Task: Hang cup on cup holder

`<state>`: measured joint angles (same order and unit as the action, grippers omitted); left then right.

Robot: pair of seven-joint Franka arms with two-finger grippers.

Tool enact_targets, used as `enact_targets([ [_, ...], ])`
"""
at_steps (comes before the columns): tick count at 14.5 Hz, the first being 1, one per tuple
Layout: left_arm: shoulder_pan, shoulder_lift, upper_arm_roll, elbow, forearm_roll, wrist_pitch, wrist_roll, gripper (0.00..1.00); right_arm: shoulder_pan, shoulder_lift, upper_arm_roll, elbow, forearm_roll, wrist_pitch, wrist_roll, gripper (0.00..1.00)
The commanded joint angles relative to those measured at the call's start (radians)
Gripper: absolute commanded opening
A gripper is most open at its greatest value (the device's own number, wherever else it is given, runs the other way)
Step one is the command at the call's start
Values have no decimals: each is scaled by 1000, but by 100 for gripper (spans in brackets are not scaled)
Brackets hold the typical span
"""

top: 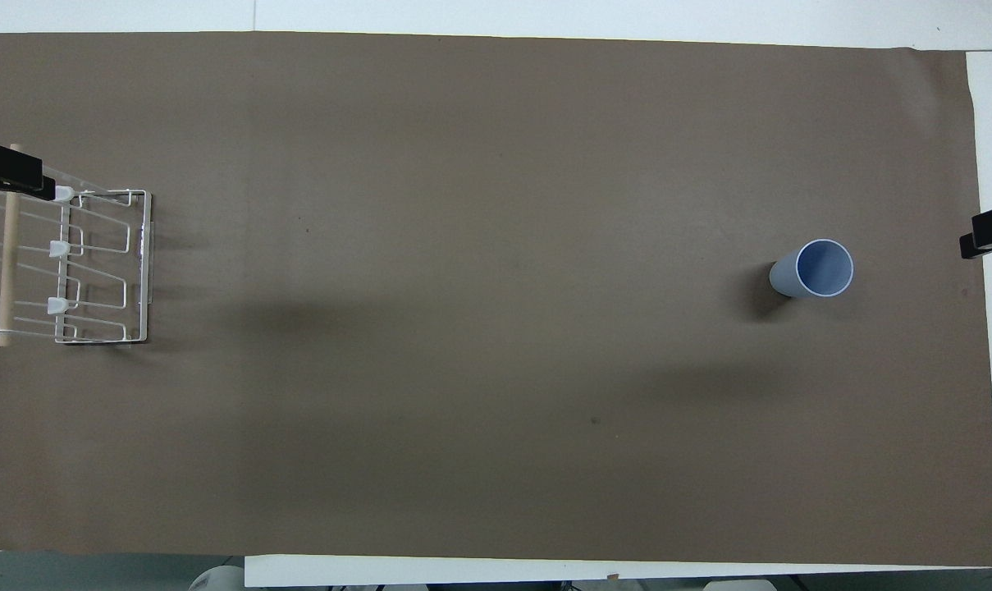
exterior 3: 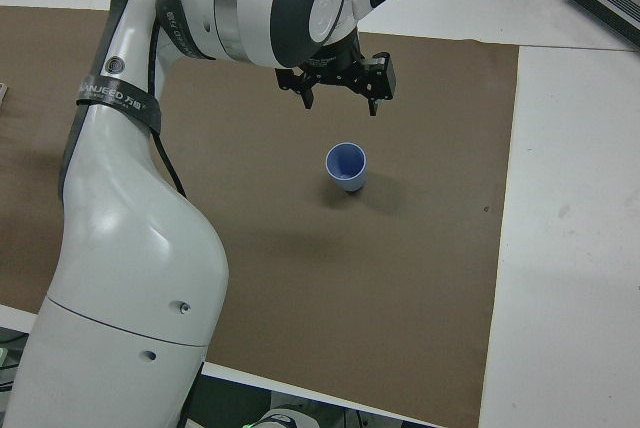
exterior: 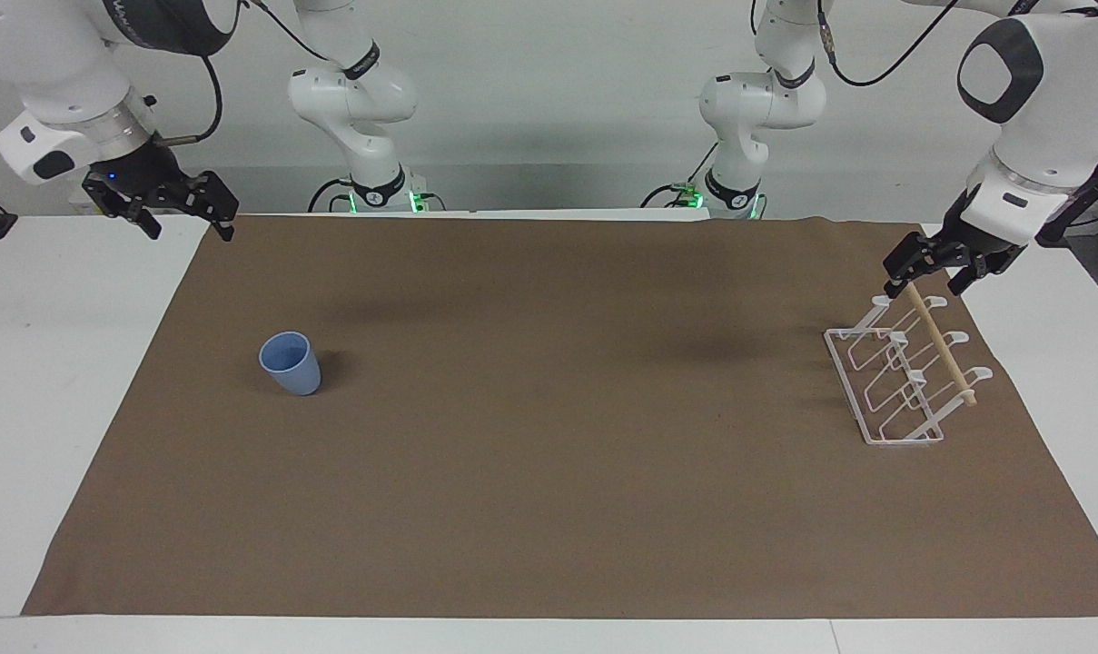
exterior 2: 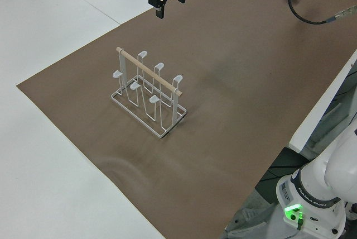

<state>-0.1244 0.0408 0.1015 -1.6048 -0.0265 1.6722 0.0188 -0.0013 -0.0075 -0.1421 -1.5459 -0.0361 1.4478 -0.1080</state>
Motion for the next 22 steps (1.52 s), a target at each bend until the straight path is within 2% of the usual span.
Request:
enact_targets([
  [1,9,-25,1,-26,0,-11,0,100,0,9,3,21,-11,-23,8,100],
  [4,6,-25,3,-20,0,-8,-5,100,0,6,1,10,-5,-1,27,100],
  [6,8,-27,3,-20,0,-11,-5,100,3,0,6,-17,-8,52,115,100],
  [9,6,-27,3,-18,0,-8,-6,100,3,-68,9,-198,-5,199,99,100],
  [14,0,-29,1,-17,0,-6,-2,100,-11,-62,9,-445,2,454,-91,100],
  [17,0,-29,1,-17,0,-5,1,100,-14,-46,7,-580,76,618,-157,100],
  [20,3,-30,1,-18,0,-9,1,100,-26,30,7,-603,76,715,-329,100],
  [22,3,-29,3,-18,0,-2,0,100,-31,58,7,-605,76,764,-377,96],
])
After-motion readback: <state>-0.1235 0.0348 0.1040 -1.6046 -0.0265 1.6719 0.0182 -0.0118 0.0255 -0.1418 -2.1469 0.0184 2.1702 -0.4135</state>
